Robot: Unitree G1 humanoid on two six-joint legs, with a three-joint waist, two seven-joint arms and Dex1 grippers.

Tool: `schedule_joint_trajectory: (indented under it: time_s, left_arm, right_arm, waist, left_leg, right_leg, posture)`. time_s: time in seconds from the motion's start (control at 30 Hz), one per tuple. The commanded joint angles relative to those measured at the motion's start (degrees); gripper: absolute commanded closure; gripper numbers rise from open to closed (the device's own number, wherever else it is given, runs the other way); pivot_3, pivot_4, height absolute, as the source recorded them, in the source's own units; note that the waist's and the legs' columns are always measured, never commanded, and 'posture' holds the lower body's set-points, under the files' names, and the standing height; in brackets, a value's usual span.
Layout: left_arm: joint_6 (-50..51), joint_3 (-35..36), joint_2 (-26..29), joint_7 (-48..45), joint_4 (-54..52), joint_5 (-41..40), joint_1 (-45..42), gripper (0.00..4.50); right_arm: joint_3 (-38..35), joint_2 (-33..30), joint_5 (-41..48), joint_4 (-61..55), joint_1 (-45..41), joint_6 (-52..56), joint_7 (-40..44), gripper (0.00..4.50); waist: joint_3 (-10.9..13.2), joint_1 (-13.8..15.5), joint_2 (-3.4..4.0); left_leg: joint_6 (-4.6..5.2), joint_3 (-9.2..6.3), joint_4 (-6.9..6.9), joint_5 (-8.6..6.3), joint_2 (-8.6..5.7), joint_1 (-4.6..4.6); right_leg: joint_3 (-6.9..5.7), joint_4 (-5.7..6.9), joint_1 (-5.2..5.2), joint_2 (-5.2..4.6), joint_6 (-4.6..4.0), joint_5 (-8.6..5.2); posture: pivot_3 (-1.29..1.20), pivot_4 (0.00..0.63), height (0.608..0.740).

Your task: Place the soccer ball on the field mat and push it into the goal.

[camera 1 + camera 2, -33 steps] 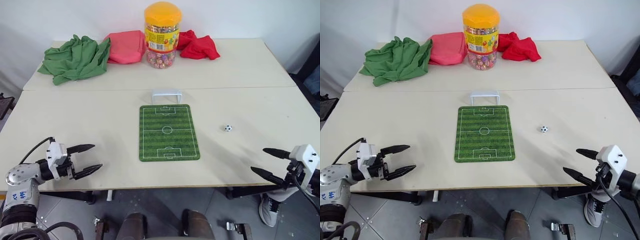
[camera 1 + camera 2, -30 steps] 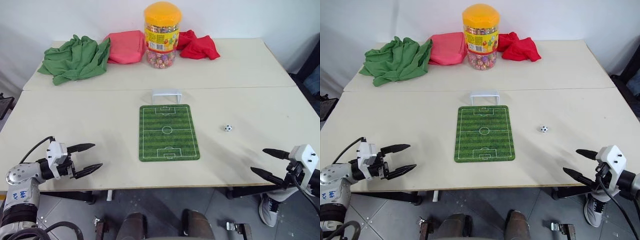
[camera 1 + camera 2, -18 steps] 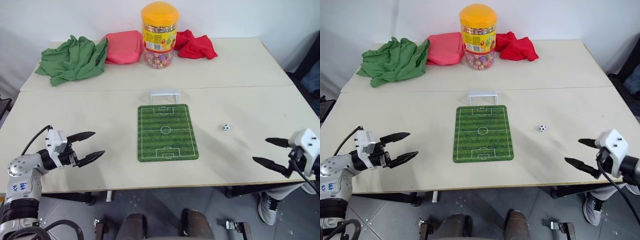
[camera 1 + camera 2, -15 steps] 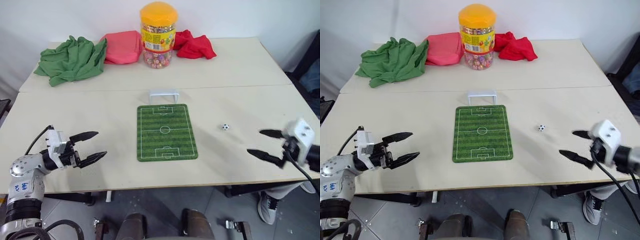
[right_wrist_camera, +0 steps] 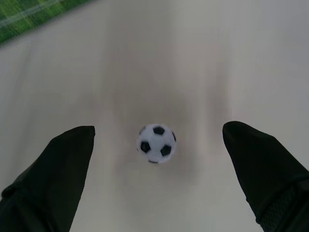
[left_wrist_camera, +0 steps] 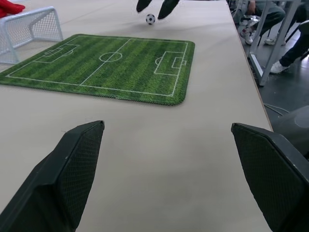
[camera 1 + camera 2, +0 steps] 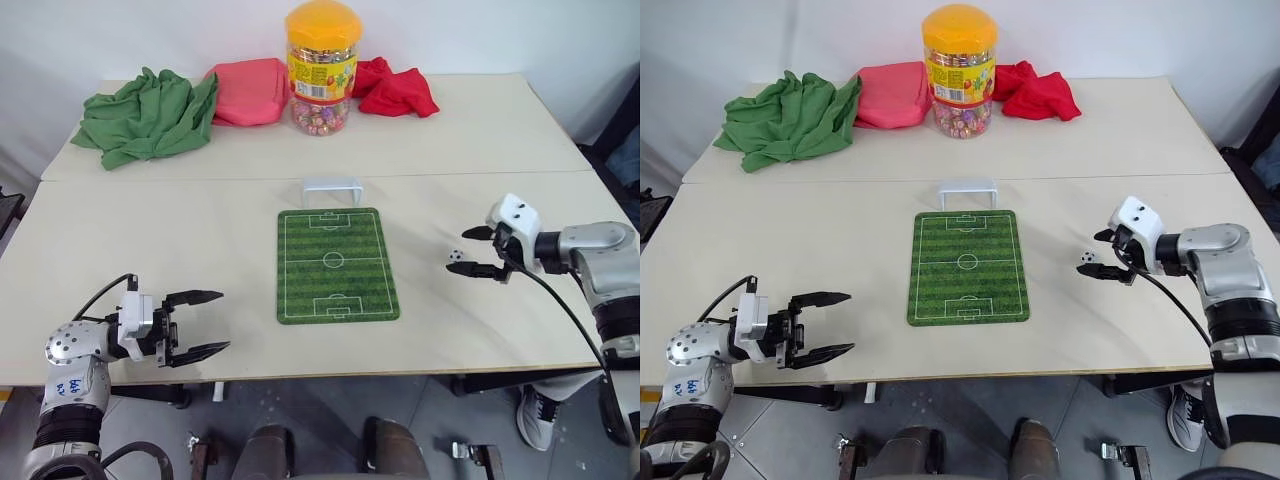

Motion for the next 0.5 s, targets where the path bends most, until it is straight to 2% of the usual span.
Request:
schedule_joint_trajectory:
  time_s: [0.03, 0.13, 0.43, 0.5]
  left_arm:
    - [-0.3, 0.7, 1.3, -3.6, -2.4, -1.7, 0.8, 0.0]
    - [-0.2, 0.8, 1.6, -3.3, -2.8, -1.9, 0.9, 0.0]
    - [1.1, 0.6, 1.5, -3.1, -3.5, -2.7, -0.2, 0.0]
    - [1.1, 0.3, 1.3, -3.1, -3.2, -2.5, -0.7, 0.0]
  right_arm:
    - [0.5, 0.4, -1.8, 4.5, -2.4, -3.1, 1.7, 0.42]
    - [0.4, 0.8, -2.6, 6.3, -3.1, -3.7, 1.7, 1.25]
    - [-2.1, 2.1, -1.4, 5.5, -4.1, -4.6, 0.1, 4.34]
    - [-2.7, 1.9, -1.1, 4.3, -3.7, -4.3, 0.4, 4.47]
  waist:
    - [0.0, -0.1, 0.0]
    - [0.0, -0.5, 0.0]
    - [0.0, -1.3, 0.03]
    - [0.0, -1.3, 0.03]
  left_leg:
    - [0.0, 0.0, 0.0, 0.0, 0.0, 0.0]
    - [0.0, 0.0, 0.03, 0.0, 0.01, 0.01]
    - [-0.01, 0.0, 0.06, 0.0, 0.02, 0.05]
    - [-0.01, 0.0, 0.06, 0.0, 0.02, 0.05]
  right_leg:
    - [0.0, 0.0, 0.0, 0.0, 0.0, 0.0]
    - [0.0, 0.02, 0.01, 0.0, 0.0, 0.0]
    - [0.01, 0.08, 0.03, 0.0, 0.01, 0.0]
    - [0.01, 0.08, 0.03, 0.0, 0.01, 0.0]
  posture:
    - [0.0, 0.15, 0.74]
    - [0.0, 0.15, 0.74]
    - [0.0, 0.15, 0.74]
    - [0.0, 0.15, 0.74]
